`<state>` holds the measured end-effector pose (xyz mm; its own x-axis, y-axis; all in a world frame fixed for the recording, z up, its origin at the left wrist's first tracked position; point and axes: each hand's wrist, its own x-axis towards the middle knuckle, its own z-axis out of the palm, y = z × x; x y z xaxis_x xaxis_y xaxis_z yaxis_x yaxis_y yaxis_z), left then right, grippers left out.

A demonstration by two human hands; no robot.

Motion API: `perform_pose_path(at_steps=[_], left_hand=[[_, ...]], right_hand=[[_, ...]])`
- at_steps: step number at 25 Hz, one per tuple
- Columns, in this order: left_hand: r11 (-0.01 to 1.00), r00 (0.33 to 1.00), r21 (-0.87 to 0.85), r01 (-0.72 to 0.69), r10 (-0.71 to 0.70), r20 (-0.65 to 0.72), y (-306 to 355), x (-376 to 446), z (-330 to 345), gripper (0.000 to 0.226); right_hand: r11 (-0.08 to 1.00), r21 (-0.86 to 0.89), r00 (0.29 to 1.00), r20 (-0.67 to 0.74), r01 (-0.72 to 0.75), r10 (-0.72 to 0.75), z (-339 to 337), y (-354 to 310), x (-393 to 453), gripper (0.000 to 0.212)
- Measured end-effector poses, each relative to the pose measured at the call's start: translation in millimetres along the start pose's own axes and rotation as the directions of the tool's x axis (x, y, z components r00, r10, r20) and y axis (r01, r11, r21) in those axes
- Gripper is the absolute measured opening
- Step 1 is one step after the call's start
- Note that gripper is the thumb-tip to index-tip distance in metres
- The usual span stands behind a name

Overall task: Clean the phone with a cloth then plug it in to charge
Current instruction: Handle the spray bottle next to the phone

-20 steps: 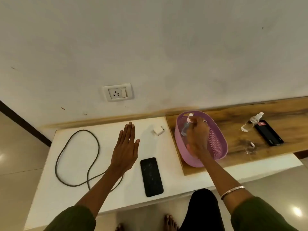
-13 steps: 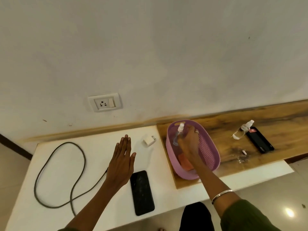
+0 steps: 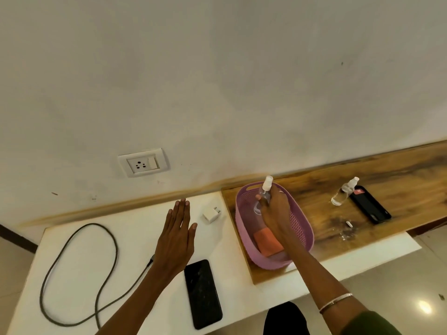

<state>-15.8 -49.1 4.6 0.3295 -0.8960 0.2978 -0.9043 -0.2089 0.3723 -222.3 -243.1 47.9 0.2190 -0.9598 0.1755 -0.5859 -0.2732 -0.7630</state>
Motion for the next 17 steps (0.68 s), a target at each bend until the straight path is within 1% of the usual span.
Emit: perform_pose_path(at_steps=[2, 4, 6, 9, 11, 13, 15, 17], left_hand=[[1.000, 0.999, -0.020, -0.005, 0.005, -0.031, 4.5, 1.8, -11.2, 0.061], [0.998, 0.998, -0.062, -0.001, -0.002, -0.060, 11.1, 2.8, -22.4, 0.060], [0.992, 0.995, -0.126, 0.029, -0.041, -0.091, 18.0, 1.7, -33.3, 0.056], [0.965, 0.986, -0.246, 0.086, -0.117, -0.116, 25.0, -4.2, -52.1, 0.056], [0.957, 0.985, -0.273, 0.095, -0.131, -0.114, 25.0, -7.0, -66.2, 0.055], [0.955, 0.987, -0.291, 0.058, -0.098, -0.125, 22.9, -9.4, -78.1, 0.048], [0.950, 0.985, -0.311, 0.019, -0.071, -0.157, 19.1, -15.2, -88.9, 0.040], [0.940, 0.987, -0.340, 0.001, -0.056, -0.153, 15.1, -19.6, -96.6, 0.040]], right_hand=[[0.996, 0.014, 0.995, -0.034, 0.091, -0.091, -13.1, -13.9, -6.6, 0.022], [0.988, 0.072, 0.990, 0.029, 0.138, -0.140, -18.0, -33.2, -14.8, 0.025], [0.978, 0.138, 0.978, 0.115, 0.158, -0.175, -14.1, -54.6, -26.1, 0.025], [0.956, 0.162, 0.939, 0.204, 0.245, -0.276, 6.4, -83.4, -51.8, 0.028], [0.940, 0.173, 0.910, 0.251, 0.294, -0.330, 24.8, -95.6, -73.3, 0.032], [0.939, 0.175, 0.895, 0.291, 0.297, -0.338, 45.0, -98.7, -92.0, 0.034], [0.950, 0.174, 0.890, 0.337, 0.260, -0.306, 62.9, -101.4, -110.1, 0.033], [0.949, 0.178, 0.878, 0.365, 0.261, -0.310, 76.5, -102.8, -124.2, 0.031]])
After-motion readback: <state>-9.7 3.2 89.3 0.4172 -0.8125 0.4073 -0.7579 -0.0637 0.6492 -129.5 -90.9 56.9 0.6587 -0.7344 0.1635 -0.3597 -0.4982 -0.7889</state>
